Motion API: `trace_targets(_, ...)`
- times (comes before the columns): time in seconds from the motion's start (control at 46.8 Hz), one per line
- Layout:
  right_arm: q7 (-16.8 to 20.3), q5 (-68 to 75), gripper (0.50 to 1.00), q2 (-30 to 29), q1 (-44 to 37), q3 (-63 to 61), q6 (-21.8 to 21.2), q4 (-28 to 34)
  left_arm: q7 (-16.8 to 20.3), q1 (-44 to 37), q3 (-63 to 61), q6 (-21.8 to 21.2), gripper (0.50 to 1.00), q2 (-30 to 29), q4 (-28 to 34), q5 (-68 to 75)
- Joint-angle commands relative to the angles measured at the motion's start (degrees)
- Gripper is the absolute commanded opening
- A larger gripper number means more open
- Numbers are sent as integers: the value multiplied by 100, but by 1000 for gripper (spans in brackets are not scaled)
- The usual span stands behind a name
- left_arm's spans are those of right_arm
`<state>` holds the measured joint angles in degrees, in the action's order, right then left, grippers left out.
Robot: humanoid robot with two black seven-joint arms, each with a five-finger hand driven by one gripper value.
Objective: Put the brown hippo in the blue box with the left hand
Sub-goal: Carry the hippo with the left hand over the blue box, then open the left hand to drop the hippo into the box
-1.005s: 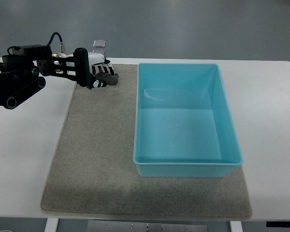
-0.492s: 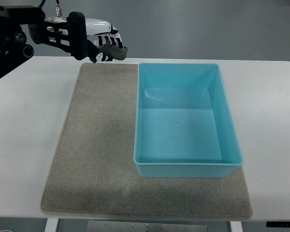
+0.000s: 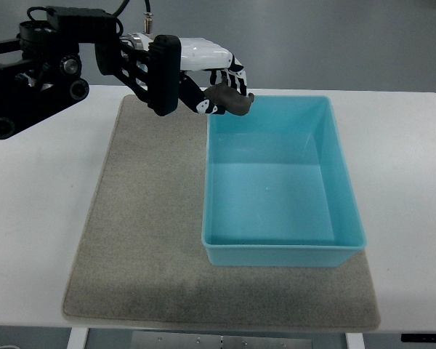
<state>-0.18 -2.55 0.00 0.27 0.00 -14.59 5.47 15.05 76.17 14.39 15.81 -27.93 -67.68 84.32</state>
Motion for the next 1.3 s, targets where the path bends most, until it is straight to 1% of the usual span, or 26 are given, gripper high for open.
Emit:
trace_targets(0.0, 1, 0, 936, 0, 0, 0, 0, -2, -20, -76, -15, -7, 500, 314, 44, 40)
trace_targets(0.299, 1, 0, 936, 0, 0, 0, 0, -2, -134, -435, -86, -69, 500, 974, 387, 172)
trace_targets(0.406, 1, 0, 936, 0, 0, 0, 0, -2, -152, -629, -86, -122, 500, 1027, 448, 576)
trace_targets(0.556, 1, 0, 936, 0, 0, 0, 0, -2, -152, -761, -86, -157, 500, 1229, 519, 629)
trace_targets(0.727, 1, 0, 936, 0, 0, 0, 0, -2, -152, -858, -86, -447, 500, 1273, 607, 612)
trace_targets(0.791, 1, 0, 936, 0, 0, 0, 0, -2, -152, -902, -86, -464, 576, 1326, 616, 603)
trace_targets(0.812, 1, 0, 936, 0, 0, 0, 0, -2, -152, -911, -86, -473, 621, 1343, 616, 585)
trace_targets(0.855, 1, 0, 936, 0, 0, 0, 0, -2, -152, -919, -86, -473, 747, 1352, 616, 533)
trace_targets(0.876, 1, 0, 936, 0, 0, 0, 0, -2, -152, -919, -86, -473, 801, 1352, 616, 524)
trace_targets(0.898, 1, 0, 936, 0, 0, 0, 0, -2, -152, -919, -86, -473, 842, 1352, 616, 515)
trace_targets(0.919, 1, 0, 936, 0, 0, 0, 0, -2, -152, -928, -77, -482, 874, 1352, 616, 498)
trace_targets(0.962, 1, 0, 936, 0, 0, 0, 0, -2, -152, -928, -68, -482, 911, 1352, 607, 489)
trace_targets(1.005, 1, 0, 936, 0, 0, 0, 0, -2, -152, -928, -51, -482, 973, 1352, 607, 489)
trace_targets(1.026, 1, 0, 936, 0, 0, 0, 0, -2, -152, -928, -42, -482, 994, 1343, 607, 480)
trace_targets(1.154, 1, 0, 936, 0, 0, 0, 0, -2, -152, -928, 2, -482, 999, 1317, 598, 226)
trace_targets(1.283, 1, 0, 936, 0, 0, 0, 0, -2, -152, -902, 63, -482, 999, 1282, 607, -652)
